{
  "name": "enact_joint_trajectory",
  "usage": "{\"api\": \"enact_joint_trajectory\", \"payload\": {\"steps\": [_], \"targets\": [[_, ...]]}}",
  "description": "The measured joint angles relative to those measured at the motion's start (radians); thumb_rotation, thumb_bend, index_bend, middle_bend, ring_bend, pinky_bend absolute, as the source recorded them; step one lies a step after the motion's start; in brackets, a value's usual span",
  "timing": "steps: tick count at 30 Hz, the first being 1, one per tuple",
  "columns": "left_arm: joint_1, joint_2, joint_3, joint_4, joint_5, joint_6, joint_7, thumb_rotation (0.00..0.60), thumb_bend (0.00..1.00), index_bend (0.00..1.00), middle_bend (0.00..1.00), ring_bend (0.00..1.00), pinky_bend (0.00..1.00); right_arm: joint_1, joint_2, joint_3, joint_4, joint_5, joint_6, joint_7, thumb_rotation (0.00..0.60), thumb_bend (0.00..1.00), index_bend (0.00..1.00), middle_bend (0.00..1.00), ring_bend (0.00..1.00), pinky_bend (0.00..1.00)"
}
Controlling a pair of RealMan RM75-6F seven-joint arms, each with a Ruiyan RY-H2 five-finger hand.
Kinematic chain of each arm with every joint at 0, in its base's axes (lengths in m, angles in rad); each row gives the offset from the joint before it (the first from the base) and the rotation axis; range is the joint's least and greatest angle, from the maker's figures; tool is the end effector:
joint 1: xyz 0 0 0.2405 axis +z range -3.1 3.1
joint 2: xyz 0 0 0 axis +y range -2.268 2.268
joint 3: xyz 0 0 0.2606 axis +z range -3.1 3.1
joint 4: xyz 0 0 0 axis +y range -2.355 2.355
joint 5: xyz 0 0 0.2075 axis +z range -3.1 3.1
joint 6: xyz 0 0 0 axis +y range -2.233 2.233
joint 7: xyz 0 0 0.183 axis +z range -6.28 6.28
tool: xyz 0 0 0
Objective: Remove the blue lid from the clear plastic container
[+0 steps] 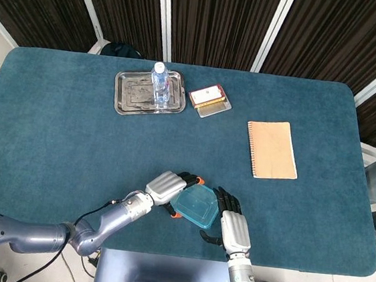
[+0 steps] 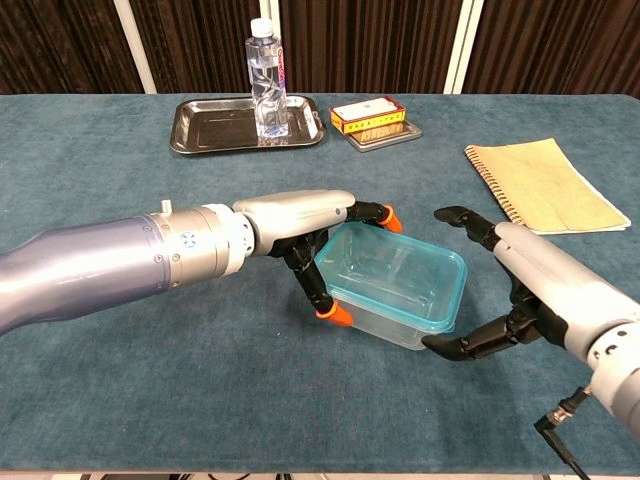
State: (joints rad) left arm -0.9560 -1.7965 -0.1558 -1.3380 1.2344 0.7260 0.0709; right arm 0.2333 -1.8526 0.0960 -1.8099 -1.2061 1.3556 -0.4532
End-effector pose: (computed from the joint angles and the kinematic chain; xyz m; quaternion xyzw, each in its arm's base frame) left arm -0.0400 0.3407 -0.1407 -0.8095 -0.4080 -0.3749 0.1942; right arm -0.1385 -0.2289 -0.0611 0.5389 -0.5884 0.4453 0.4063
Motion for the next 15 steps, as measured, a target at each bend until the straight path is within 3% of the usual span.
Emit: {"api": "enact_joint_trajectory", "payload": {"steps": [15], "targets": [[-0.001,0.006,-0.002,-0.003,0.000,-0.001,-0.006,0.600,0.19,0.41,0.43,0.36,0.45,-0.001,-0.014,0.000,0.016,0.005,0.003,0.021,0.600,0.28,0.00,0.00,0.00,0.00]]}}
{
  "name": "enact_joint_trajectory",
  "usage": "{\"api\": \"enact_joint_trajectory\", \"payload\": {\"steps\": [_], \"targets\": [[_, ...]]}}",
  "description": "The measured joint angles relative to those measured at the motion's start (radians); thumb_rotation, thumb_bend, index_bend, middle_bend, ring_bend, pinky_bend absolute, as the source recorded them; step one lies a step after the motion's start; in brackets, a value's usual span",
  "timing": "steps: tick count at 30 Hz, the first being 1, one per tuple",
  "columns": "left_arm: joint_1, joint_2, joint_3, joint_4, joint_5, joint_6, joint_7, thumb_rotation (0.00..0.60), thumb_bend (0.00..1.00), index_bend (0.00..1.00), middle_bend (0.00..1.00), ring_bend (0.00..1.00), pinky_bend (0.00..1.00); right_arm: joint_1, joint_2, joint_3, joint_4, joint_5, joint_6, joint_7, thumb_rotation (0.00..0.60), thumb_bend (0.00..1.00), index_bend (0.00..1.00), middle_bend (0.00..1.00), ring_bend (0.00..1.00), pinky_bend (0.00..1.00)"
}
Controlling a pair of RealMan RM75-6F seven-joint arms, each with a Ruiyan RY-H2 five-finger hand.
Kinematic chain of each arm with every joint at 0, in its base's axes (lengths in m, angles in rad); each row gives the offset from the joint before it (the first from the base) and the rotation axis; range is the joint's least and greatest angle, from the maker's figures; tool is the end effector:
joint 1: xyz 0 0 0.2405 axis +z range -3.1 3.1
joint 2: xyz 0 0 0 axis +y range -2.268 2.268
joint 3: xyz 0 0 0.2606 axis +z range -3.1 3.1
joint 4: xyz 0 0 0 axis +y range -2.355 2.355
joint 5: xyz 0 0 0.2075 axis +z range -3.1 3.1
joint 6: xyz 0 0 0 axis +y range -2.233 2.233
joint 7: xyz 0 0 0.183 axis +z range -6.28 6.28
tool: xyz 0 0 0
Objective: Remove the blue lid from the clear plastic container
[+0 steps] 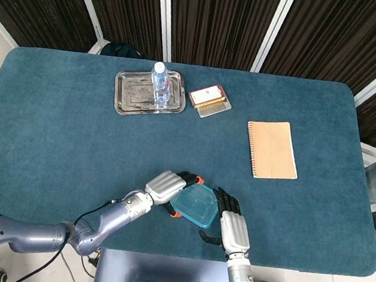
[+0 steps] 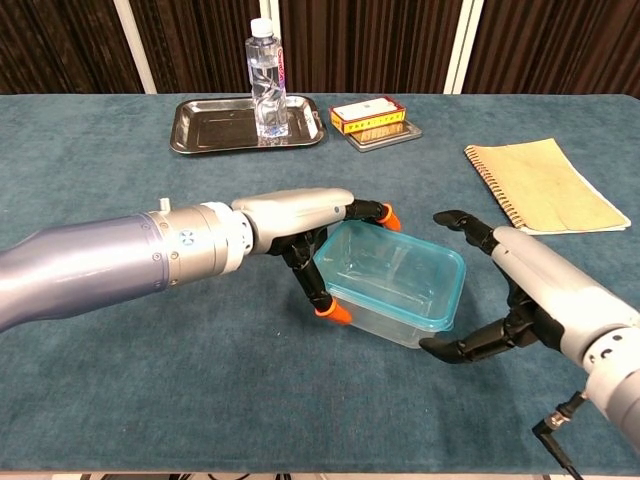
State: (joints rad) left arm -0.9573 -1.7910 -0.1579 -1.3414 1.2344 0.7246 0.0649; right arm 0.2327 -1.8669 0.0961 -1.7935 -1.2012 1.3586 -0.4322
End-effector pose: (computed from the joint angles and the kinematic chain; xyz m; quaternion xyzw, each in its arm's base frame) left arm -0.0396 0.3418 -0.1390 -0.8084 -0.4095 -0.3759 0.1936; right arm -0.1394 -0.2288 -0.0648 0.5309 -0.5955 0.4473 0.4042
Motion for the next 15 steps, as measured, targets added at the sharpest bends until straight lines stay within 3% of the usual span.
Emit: {"api": "enact_joint_trajectory", "payload": {"steps": [15], "targets": [[0.000,0.003,0.005,-0.001,-0.002,-0.002,0.006,0.600,0.19,0.41,0.44,0.36,0.45,0.003,0.006,0.018,-0.003,0.000,0.007,0.015,0.600,0.28,0.00,0.00,0.00,0.00]]}}
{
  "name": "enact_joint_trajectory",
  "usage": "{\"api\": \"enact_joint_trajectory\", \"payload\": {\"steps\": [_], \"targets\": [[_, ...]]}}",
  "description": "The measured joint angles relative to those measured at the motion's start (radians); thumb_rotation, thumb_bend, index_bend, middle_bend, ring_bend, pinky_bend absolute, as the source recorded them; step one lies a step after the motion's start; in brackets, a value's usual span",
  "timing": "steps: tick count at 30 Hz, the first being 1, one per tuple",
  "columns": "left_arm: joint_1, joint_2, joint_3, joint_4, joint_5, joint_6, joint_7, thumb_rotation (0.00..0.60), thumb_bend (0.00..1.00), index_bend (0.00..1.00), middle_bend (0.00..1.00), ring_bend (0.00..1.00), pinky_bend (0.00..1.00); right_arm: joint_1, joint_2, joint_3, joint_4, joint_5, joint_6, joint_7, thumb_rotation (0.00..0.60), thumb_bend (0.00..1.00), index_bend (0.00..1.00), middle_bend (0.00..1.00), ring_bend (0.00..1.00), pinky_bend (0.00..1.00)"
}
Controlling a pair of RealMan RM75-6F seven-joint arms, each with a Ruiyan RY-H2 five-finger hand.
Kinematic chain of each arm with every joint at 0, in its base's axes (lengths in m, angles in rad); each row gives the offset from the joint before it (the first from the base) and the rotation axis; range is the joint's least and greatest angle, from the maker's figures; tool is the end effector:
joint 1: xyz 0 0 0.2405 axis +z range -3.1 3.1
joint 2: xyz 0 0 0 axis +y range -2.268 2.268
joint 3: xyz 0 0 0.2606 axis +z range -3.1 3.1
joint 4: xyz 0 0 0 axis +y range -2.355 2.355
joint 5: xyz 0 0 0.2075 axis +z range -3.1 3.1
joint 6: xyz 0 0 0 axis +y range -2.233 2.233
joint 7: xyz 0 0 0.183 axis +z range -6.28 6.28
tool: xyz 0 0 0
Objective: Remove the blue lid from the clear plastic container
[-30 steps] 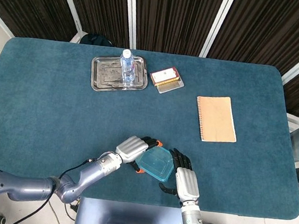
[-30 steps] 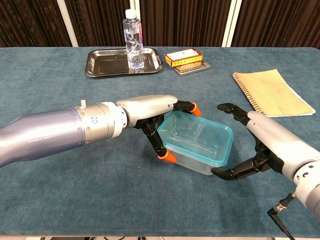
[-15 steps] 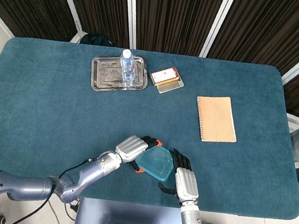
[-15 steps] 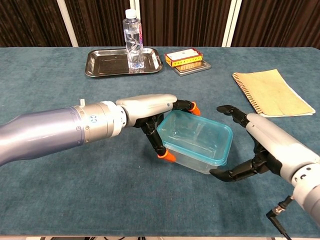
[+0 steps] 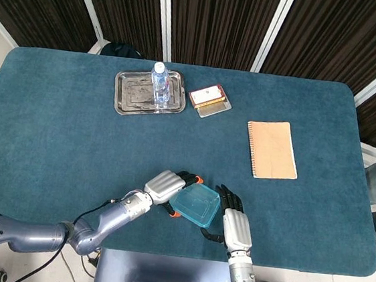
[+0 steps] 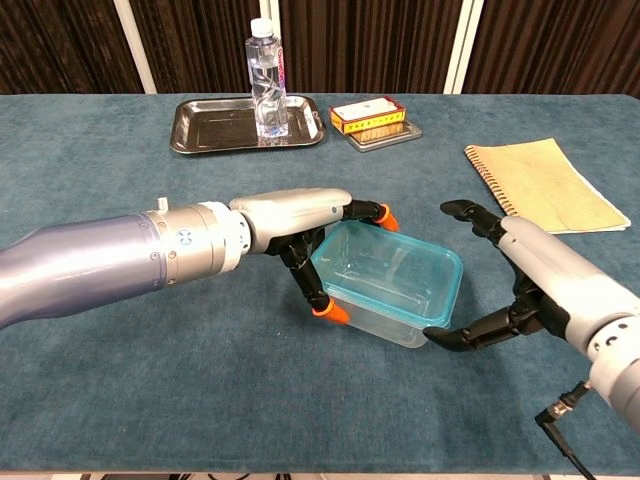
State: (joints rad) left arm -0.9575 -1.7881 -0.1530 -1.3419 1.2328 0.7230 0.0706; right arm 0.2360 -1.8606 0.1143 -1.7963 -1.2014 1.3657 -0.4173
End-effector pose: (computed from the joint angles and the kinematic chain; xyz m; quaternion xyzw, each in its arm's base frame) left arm -0.0415 0.3416 -0.1392 -0.8109 -0.4071 -0.3724 0.1950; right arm -0.1405 -0.2342 -0.0590 0.5202 -0.5953 0.4564 0.4084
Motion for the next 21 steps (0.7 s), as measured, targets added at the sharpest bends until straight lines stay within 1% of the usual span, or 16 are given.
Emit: {"api": "enact_joint_trajectory", "payload": {"steps": [8,21], "targets": [[-0.004,-0.003,-0.002,0.001,-0.003,-0.004,0.001,0.600,0.19,0.41,0.44,0.36,0.45,0.002,0.000,0.008,0.004,0.002,0.001,0.007,0.600,0.28,0.00,0.00,0.00,0.00],[-0.011,0.001,-0.006,-0.006,-0.010,-0.013,0.005,0.600,0.19,0.45,0.47,0.39,0.49,0.003,-0.004,0.014,0.022,-0.019,0.011,0.041,0.600,0.28,0.00,0.00,0.00,0.00]]}}
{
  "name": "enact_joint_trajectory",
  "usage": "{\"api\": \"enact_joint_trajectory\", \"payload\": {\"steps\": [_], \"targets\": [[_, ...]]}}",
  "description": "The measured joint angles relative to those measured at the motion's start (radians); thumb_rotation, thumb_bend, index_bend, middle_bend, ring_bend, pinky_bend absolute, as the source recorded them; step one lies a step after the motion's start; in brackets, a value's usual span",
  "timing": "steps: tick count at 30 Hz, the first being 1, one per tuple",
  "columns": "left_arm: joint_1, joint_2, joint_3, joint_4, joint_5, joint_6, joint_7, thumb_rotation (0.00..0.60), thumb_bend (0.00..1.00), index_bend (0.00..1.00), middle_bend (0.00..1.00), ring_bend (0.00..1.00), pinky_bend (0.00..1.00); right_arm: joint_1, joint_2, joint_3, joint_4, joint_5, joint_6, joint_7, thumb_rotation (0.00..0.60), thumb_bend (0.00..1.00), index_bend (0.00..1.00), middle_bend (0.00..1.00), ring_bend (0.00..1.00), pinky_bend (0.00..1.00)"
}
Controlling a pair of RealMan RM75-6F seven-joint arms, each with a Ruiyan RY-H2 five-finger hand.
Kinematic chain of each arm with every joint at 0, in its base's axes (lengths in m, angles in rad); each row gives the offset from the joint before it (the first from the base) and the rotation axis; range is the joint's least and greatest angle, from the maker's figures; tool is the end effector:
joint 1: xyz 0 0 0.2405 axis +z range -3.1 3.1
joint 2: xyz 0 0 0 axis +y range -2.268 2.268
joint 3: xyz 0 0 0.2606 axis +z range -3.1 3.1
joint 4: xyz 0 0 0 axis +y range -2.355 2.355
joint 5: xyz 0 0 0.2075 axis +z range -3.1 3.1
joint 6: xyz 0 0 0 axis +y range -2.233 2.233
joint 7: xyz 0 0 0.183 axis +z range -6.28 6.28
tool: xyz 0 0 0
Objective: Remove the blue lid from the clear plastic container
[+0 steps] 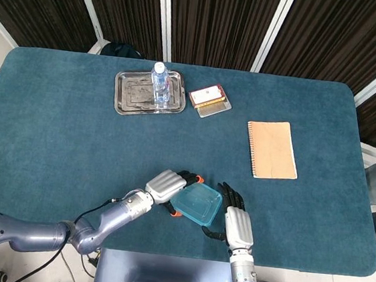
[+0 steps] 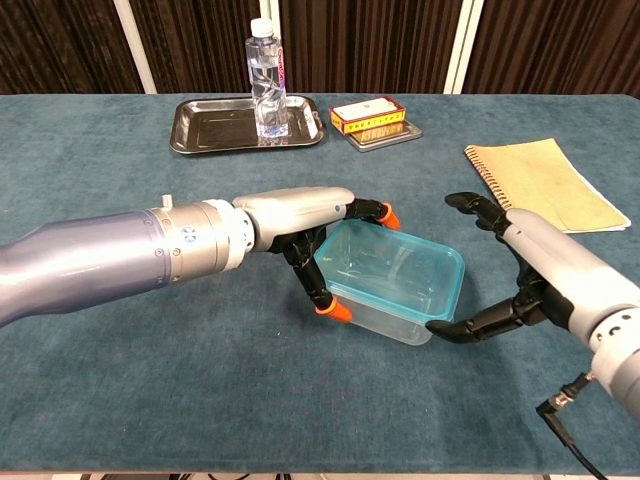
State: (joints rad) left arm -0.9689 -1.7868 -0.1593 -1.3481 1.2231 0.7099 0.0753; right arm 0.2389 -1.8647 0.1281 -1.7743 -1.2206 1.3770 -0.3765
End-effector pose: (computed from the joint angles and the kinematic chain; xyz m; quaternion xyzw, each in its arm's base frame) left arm -0.0369 0.3413 -0.1399 -0.8131 -0.4068 -0.3703 0.1901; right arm -0.1419 -0.2396 -0.0551 0.5067 -0.5923 0.4727 0.4110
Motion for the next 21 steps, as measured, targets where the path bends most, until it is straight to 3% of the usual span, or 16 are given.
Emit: {"api": "enact_joint_trajectory", "payload": {"steps": [21], "targets": [[-0.017,0.008,-0.005,-0.007,-0.014,-0.022,0.004,0.600,0.19,0.49,0.53,0.46,0.56,-0.005,-0.008,-0.007,0.046,-0.064,0.021,0.065,0.600,0.28,0.00,0.00,0.00,0.00]]}}
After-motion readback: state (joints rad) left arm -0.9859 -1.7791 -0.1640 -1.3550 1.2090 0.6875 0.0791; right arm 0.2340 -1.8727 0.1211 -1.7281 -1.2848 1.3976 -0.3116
